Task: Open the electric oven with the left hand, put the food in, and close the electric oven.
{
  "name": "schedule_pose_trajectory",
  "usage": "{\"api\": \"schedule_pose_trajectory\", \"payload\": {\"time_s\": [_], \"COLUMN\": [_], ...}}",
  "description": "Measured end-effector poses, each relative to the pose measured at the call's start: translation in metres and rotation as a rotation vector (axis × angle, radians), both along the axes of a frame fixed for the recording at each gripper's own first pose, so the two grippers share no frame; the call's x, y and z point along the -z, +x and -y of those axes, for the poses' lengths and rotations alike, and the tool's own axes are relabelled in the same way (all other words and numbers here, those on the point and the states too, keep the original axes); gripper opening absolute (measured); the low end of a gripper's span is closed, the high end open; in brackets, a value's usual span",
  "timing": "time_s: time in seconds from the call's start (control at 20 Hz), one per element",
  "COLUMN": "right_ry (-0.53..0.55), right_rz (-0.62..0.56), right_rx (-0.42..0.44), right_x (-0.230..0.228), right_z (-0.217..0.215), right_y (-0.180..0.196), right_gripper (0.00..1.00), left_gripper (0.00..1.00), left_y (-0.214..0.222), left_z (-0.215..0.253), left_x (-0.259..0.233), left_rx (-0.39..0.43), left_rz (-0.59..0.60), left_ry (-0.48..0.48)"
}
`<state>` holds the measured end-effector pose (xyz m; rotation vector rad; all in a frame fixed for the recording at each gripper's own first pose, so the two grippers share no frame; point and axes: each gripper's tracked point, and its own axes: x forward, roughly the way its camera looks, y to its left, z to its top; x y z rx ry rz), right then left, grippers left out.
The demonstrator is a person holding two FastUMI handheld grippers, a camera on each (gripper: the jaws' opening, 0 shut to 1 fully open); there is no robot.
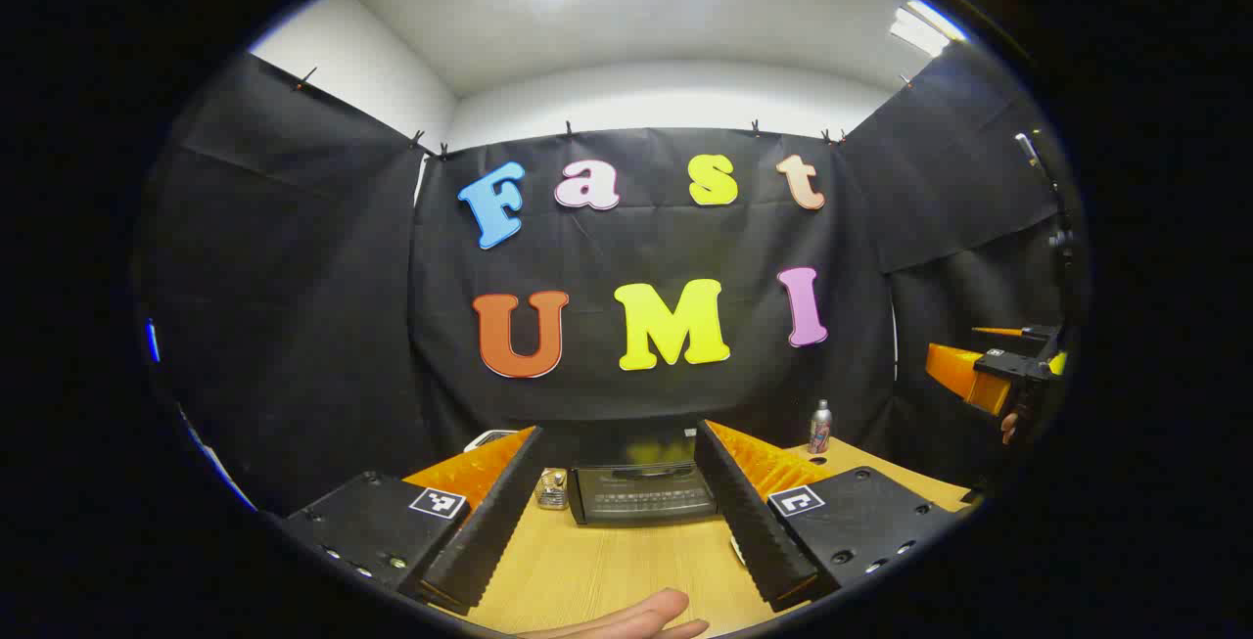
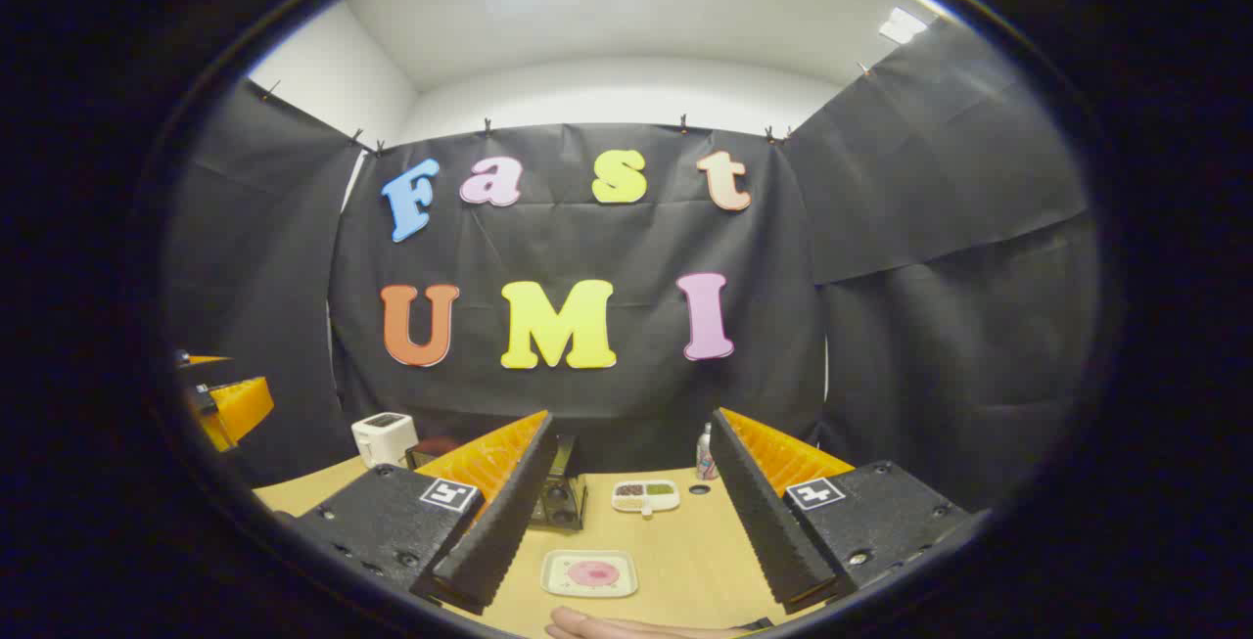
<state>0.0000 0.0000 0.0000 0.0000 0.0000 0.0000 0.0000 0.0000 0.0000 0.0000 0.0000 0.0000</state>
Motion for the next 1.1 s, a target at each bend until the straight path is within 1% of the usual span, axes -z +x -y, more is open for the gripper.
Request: {"api": "schedule_pose_trajectory", "payload": {"time_s": [0.15, 0.35, 0.5, 0.6, 0.75, 0.9, 1.0, 1.05, 1.1], "right_ry": [-0.023, -0.025, -0.025, -0.021, -0.012, 0.008, 0.011, 0.010, 0.004], "right_rz": [0.036, 0.038, 0.041, 0.037, 0.037, 0.038, 0.051, 0.066, 0.079], "right_rx": [0.011, -0.006, 0.006, 0.000, 0.001, -0.006, -0.002, 0.000, 0.005], "right_x": [-0.007, -0.006, -0.003, 0.001, 0.009, 0.019, 0.021, 0.020, 0.019], "right_z": [0.003, 0.001, 0.008, 0.009, 0.014, 0.017, 0.022, 0.025, 0.028], "right_y": [-0.002, -0.005, 0.000, 0.002, 0.010, 0.020, 0.030, 0.034, 0.038], "right_gripper": [0.96, 0.96, 0.96, 0.96, 0.96, 0.96, 0.96, 0.99, 0.96], "left_gripper": [0.96, 0.96, 0.96, 0.96, 0.96, 0.96, 0.96, 0.96, 0.96], "left_y": [0.001, 0.001, 0.003, 0.006, 0.011, 0.029, 0.049, 0.061, 0.075], "left_z": [-0.001, 0.001, -0.002, -0.004, -0.003, -0.012, -0.007, -0.005, -0.004], "left_x": [0.003, 0.006, 0.008, 0.010, 0.016, 0.024, 0.025, 0.026, 0.028], "left_rx": [0.002, 0.009, 0.008, 0.005, 0.019, -0.009, 0.000, 0.005, 0.009], "left_rz": [-0.011, -0.019, -0.022, -0.020, -0.013, -0.021, -0.018, -0.015, -0.012], "left_ry": [-0.003, -0.024, -0.026, -0.023, -0.010, -0.010, -0.034, -0.044, -0.052]}}
